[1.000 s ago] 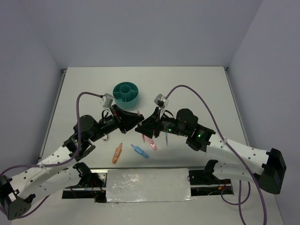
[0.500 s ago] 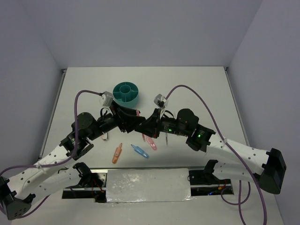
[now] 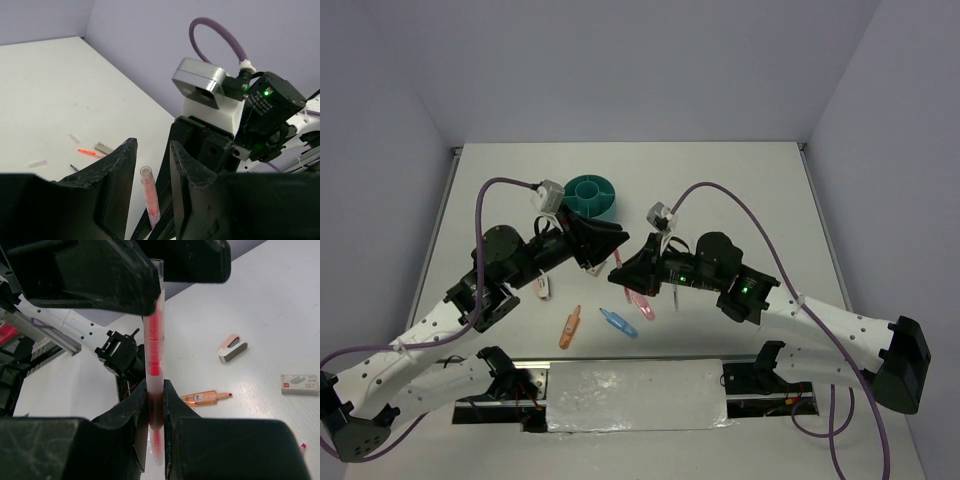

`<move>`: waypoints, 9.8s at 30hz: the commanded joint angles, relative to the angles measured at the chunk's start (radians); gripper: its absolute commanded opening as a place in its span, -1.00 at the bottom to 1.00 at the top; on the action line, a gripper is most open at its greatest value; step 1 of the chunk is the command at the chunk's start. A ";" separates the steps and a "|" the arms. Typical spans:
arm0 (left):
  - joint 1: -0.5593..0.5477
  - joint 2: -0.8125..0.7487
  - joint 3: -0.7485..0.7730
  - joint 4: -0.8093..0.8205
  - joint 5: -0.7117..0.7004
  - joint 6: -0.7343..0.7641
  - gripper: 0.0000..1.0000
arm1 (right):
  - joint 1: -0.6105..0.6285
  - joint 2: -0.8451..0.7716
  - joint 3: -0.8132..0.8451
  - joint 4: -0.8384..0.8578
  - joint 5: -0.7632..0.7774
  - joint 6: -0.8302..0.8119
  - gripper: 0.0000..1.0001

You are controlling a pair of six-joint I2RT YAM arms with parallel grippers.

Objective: Sort the stationery into containers
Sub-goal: Close the pen cap on the pen, then place the pen in the storage box, then pick up the pen from the center of the board, then close the pen cap on the pen.

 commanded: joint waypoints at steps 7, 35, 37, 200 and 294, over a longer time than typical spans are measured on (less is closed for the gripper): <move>-0.002 -0.025 -0.053 0.053 0.028 -0.035 -0.69 | 0.008 -0.021 0.084 -0.018 0.058 -0.028 -1.00; -0.182 -0.020 -0.118 -0.146 -0.177 -0.034 -1.00 | -0.092 0.120 0.502 -0.183 -0.069 -0.213 -1.00; -0.179 -0.011 -0.021 -0.246 -0.222 0.056 -1.00 | -0.092 0.094 0.413 -0.174 -0.055 -0.272 -1.00; -0.036 1.575 1.165 -1.109 -0.652 -0.930 -0.16 | -0.354 -0.271 -0.089 -0.731 0.549 0.010 -1.00; 0.034 0.256 -0.370 0.751 -0.081 -0.265 -1.00 | -0.040 -0.191 -0.311 0.217 0.353 0.185 -1.00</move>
